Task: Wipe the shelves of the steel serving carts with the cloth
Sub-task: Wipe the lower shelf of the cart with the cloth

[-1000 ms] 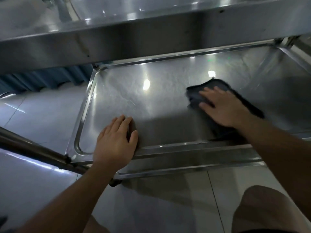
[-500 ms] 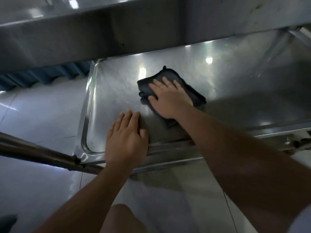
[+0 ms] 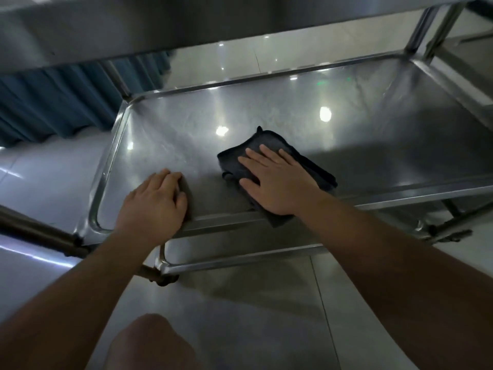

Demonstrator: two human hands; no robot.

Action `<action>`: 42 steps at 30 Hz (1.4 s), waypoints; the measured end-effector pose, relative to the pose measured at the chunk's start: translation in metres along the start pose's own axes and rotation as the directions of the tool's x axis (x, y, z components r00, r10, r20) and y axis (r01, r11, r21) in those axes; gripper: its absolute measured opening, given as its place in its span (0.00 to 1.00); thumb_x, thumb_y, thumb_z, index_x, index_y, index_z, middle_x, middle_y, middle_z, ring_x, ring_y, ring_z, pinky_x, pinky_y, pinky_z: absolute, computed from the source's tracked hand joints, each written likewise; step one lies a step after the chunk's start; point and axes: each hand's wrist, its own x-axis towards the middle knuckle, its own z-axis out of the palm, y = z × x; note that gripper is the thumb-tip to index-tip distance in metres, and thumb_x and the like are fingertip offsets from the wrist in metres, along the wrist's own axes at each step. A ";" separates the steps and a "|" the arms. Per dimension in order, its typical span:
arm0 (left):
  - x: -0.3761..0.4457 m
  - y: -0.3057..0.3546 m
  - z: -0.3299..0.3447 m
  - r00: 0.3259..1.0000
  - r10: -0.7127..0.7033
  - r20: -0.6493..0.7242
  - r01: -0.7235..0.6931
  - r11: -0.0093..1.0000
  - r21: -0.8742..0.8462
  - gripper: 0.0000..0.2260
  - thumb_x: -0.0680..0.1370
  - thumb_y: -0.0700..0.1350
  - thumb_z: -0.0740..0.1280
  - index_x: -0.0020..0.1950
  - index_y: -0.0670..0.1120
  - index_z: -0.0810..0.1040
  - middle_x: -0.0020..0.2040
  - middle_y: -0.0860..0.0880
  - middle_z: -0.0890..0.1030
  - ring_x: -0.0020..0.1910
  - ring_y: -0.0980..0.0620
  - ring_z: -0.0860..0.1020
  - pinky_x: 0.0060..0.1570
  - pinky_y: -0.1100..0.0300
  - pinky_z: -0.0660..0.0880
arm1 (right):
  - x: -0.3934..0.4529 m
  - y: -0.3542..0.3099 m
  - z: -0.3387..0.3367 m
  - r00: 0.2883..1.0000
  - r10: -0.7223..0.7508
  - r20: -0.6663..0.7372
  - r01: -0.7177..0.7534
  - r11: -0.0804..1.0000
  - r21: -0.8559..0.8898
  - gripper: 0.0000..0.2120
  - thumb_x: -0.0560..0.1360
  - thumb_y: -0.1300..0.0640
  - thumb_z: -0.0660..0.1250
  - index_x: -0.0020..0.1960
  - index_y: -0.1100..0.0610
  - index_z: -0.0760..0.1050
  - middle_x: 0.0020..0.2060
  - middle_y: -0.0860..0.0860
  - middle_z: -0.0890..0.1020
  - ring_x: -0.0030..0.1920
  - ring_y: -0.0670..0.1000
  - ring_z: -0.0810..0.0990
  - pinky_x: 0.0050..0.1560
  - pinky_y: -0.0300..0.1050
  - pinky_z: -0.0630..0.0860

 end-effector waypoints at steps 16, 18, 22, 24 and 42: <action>0.008 0.300 0.034 0.983 0.183 -0.026 -0.184 0.959 -0.218 0.29 0.86 0.61 0.52 0.85 0.50 0.59 0.86 0.48 0.56 0.85 0.47 0.53 0.80 0.46 0.55 | -0.102 0.244 -0.059 0.956 0.292 -0.028 -0.293 0.955 -0.040 0.33 0.81 0.32 0.43 0.84 0.42 0.49 0.83 0.40 0.49 0.83 0.46 0.44 0.81 0.53 0.42; 0.007 0.305 0.040 0.985 0.171 -0.032 -0.174 0.970 -0.170 0.30 0.85 0.63 0.49 0.85 0.51 0.58 0.86 0.49 0.57 0.84 0.47 0.54 0.80 0.46 0.55 | -0.111 0.274 -0.067 0.944 0.327 -0.041 -0.329 0.943 -0.046 0.33 0.81 0.33 0.44 0.84 0.43 0.50 0.83 0.41 0.50 0.83 0.48 0.46 0.81 0.55 0.43; 0.003 0.304 0.042 0.987 0.155 -0.045 -0.160 0.977 -0.145 0.30 0.84 0.63 0.48 0.84 0.52 0.58 0.85 0.50 0.58 0.84 0.48 0.55 0.80 0.46 0.55 | -0.126 0.330 -0.084 0.887 0.454 -0.089 -0.459 0.887 -0.049 0.36 0.79 0.32 0.43 0.83 0.46 0.53 0.83 0.45 0.53 0.83 0.52 0.49 0.81 0.59 0.45; 0.003 0.307 0.042 0.987 0.146 -0.061 -0.154 0.977 -0.149 0.28 0.85 0.61 0.49 0.83 0.52 0.60 0.85 0.49 0.59 0.84 0.47 0.56 0.80 0.47 0.56 | -0.130 0.346 -0.089 0.841 0.529 -0.114 -0.536 0.843 -0.039 0.36 0.79 0.33 0.43 0.83 0.46 0.54 0.84 0.46 0.53 0.83 0.54 0.49 0.81 0.60 0.45; 0.003 0.306 0.042 0.983 0.159 -0.087 -0.168 0.979 -0.114 0.28 0.86 0.61 0.48 0.83 0.49 0.61 0.84 0.46 0.62 0.83 0.44 0.59 0.79 0.44 0.57 | -0.223 0.256 -0.065 0.960 0.277 0.040 -0.272 0.957 -0.097 0.45 0.77 0.36 0.63 0.85 0.49 0.44 0.84 0.45 0.46 0.82 0.45 0.44 0.78 0.43 0.42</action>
